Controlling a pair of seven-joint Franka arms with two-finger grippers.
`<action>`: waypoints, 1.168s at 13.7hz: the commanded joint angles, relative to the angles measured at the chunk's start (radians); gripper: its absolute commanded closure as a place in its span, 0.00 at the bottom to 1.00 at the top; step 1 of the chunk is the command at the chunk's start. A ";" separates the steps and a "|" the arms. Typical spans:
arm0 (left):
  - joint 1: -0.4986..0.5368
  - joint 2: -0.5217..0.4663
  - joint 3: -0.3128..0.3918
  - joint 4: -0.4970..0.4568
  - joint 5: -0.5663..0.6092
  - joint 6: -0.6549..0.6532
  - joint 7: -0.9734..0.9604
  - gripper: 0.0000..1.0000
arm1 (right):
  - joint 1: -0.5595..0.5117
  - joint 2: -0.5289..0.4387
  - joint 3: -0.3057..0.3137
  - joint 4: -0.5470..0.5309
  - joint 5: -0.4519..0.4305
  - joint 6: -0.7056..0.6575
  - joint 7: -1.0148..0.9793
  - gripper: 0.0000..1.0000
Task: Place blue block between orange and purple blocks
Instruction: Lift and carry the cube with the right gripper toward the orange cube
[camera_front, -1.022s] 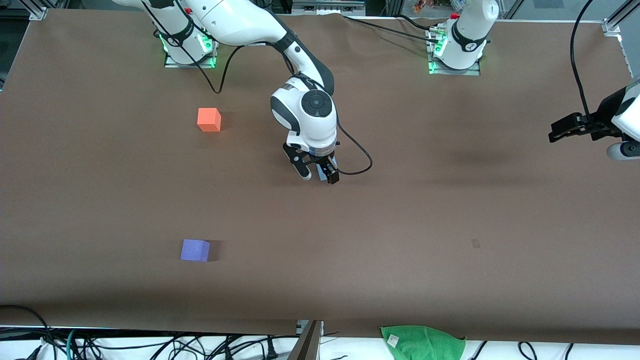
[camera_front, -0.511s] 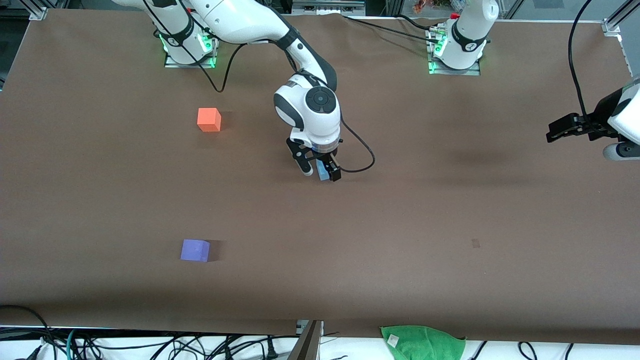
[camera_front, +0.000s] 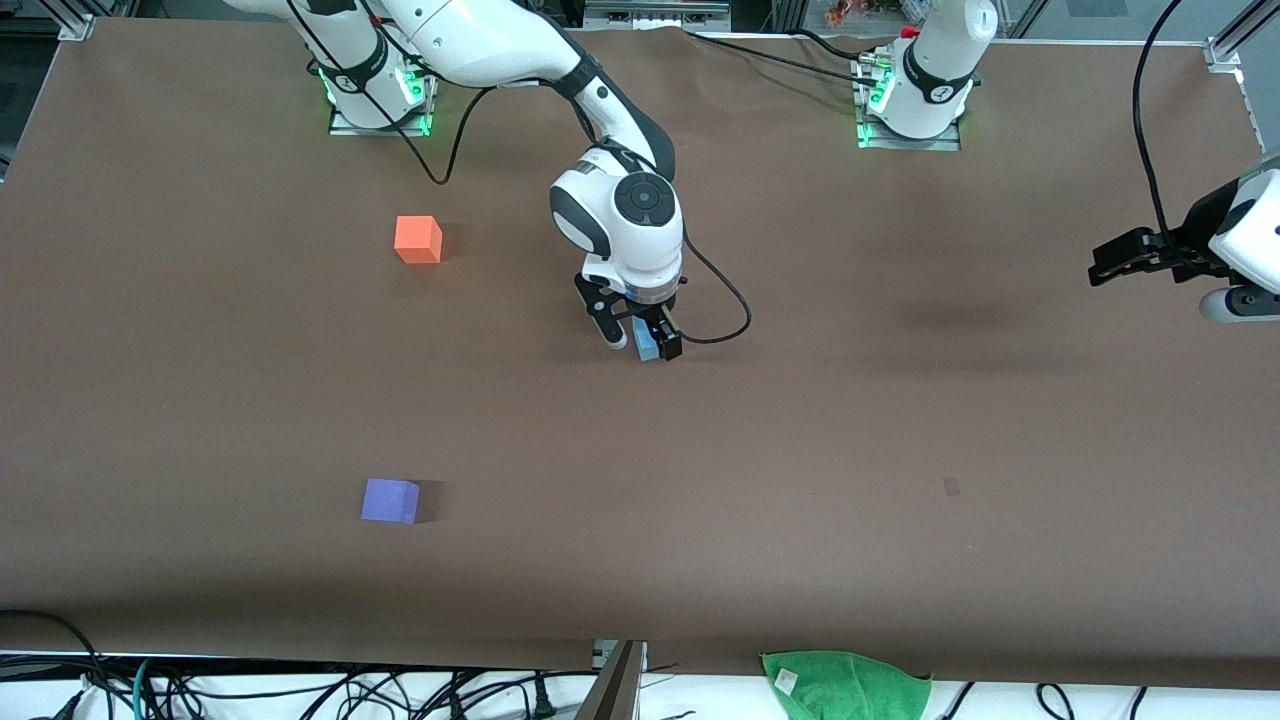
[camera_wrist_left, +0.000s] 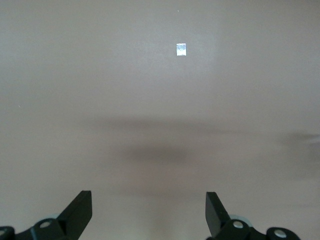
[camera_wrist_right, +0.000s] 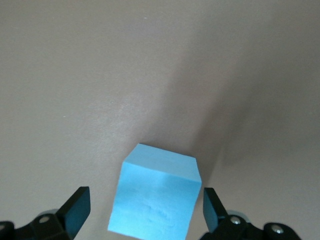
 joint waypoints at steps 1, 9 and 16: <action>0.000 -0.013 -0.008 -0.023 -0.012 0.019 -0.011 0.00 | 0.008 0.018 -0.004 0.006 -0.020 -0.004 0.025 0.00; 0.000 -0.013 -0.010 -0.023 -0.012 0.019 -0.027 0.00 | 0.008 0.032 -0.004 0.006 -0.020 0.002 0.023 0.51; -0.003 -0.013 -0.011 -0.023 -0.012 0.021 -0.028 0.00 | -0.035 -0.037 -0.020 0.008 -0.066 -0.088 -0.197 0.66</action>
